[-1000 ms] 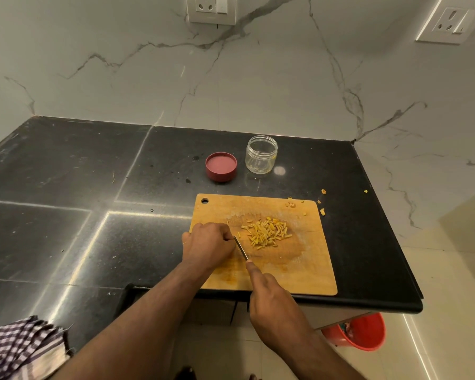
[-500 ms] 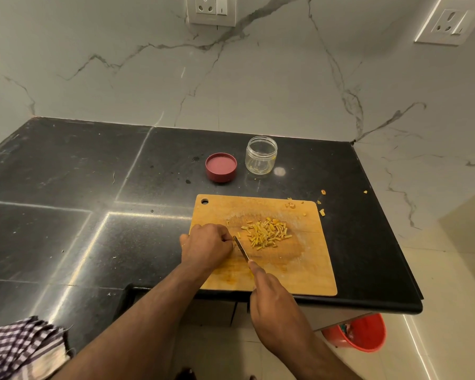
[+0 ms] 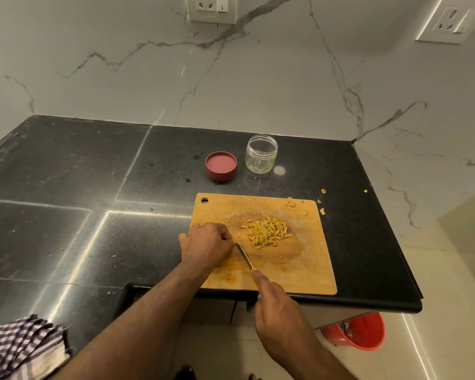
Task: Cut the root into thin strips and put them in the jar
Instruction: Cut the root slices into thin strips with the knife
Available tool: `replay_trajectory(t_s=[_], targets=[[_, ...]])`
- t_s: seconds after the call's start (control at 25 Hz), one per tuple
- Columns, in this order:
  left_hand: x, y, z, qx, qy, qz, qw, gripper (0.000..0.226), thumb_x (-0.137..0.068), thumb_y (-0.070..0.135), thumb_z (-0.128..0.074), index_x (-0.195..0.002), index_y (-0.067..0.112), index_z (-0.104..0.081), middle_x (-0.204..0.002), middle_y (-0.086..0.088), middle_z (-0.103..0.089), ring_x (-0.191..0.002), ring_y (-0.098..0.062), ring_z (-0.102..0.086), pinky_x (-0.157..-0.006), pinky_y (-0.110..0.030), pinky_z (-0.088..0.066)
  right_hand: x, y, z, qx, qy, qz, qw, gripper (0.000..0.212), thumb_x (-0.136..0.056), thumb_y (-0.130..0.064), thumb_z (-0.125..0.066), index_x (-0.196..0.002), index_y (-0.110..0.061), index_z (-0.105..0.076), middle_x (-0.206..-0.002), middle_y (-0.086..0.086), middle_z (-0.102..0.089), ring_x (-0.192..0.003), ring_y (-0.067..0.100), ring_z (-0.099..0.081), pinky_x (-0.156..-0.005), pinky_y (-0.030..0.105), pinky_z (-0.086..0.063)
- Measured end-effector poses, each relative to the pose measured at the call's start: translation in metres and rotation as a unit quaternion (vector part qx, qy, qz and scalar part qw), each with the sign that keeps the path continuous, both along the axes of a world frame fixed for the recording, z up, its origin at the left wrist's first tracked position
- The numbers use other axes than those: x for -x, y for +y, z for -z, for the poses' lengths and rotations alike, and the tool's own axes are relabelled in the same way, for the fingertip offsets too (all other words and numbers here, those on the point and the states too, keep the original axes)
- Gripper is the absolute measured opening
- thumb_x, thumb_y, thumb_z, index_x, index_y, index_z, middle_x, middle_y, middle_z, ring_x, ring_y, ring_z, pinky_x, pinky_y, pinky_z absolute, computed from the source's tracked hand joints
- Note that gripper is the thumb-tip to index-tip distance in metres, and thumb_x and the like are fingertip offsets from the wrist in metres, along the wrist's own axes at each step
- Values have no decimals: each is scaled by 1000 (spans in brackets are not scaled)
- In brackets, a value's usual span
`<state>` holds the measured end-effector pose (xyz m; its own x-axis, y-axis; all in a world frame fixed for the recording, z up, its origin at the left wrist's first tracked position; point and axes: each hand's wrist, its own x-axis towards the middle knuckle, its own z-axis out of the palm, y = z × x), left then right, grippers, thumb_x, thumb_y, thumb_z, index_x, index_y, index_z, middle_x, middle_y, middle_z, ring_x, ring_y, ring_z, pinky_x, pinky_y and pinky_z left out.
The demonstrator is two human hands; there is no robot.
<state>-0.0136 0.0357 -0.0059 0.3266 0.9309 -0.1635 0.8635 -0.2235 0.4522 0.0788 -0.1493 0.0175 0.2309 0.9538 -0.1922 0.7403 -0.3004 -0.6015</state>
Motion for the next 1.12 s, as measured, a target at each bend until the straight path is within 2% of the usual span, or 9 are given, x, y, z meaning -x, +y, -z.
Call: replay_trajectory(t_s=[0.2, 0.4, 0.64, 0.76, 0.88, 1.0, 1.12], targets=[[3, -1, -4, -10, 22, 17, 1000, 14, -93, 41, -61, -95, 38, -74, -97, 21, -68, -107, -13, -52, -89, -42, -35, 1, 5, -4, -25, 15, 22, 999, 53, -105, -27, -33, -154, -34, -16, -133, -11, -45, -101, 6, -50, -86, 22, -46], [3, -2, -1, -4, 18, 2, 1000, 13, -92, 40, -60, -84, 39, -70, -90, 21, -67, -103, -13, -55, -89, -44, -37, 6, 16, -4, -13, 21, 15, 1000, 53, -105, -25, -32, -155, -31, -15, -139, -8, -44, -107, 4, -46, -90, 20, -42], [1, 1, -1, -8, 15, -3, 1000, 18, -92, 38, -58, -76, 33, -65, -80, 18, -64, -93, -12, -56, -86, -42, -37, 6, 24, 2, 11, 4, 2, 1000, 54, -104, -25, -31, -155, -30, -14, -138, -2, -47, -112, 14, -51, -92, 28, -45], [1, 1, 0, -8, 10, -2, 1000, 17, -92, 38, -58, -79, 32, -67, -79, 18, -64, -92, -11, -56, -86, -42, -36, 5, 10, 2, 11, 17, 4, 1000, 53, -104, -28, -32, -154, -33, -15, -137, -7, -47, -107, 8, -50, -90, 26, -44], [1, 2, -3, 3, 0, -5, 1000, 14, -92, 36, -61, -82, 31, -69, -82, 17, -65, -92, -10, -55, -84, -40, -33, 2, 3, -1, -8, 36, 20, 999, 52, -105, -27, -33, -154, -34, -18, -139, -11, -45, -102, 2, -45, -87, 17, -40], [1, 2, -4, 12, -6, -10, 1000, 13, -92, 37, -64, -83, 31, -70, -82, 18, -66, -91, -9, -56, -85, -39, -33, 0, 11, -1, -16, 34, 25, 999, 52, -105, -25, -33, -154, -32, -18, -143, -11, -42, -105, -1, -41, -89, 14, -37], [1, 2, -5, 11, -6, -16, 1000, 13, -91, 37, -64, -81, 31, -70, -80, 18, -66, -90, -9, -56, -87, -40, -35, 2, 18, 0, -14, 32, 12, 999, 53, -105, -24, -33, -155, -31, -18, -145, -8, -43, -116, 3, -45, -93, 16, -37]])
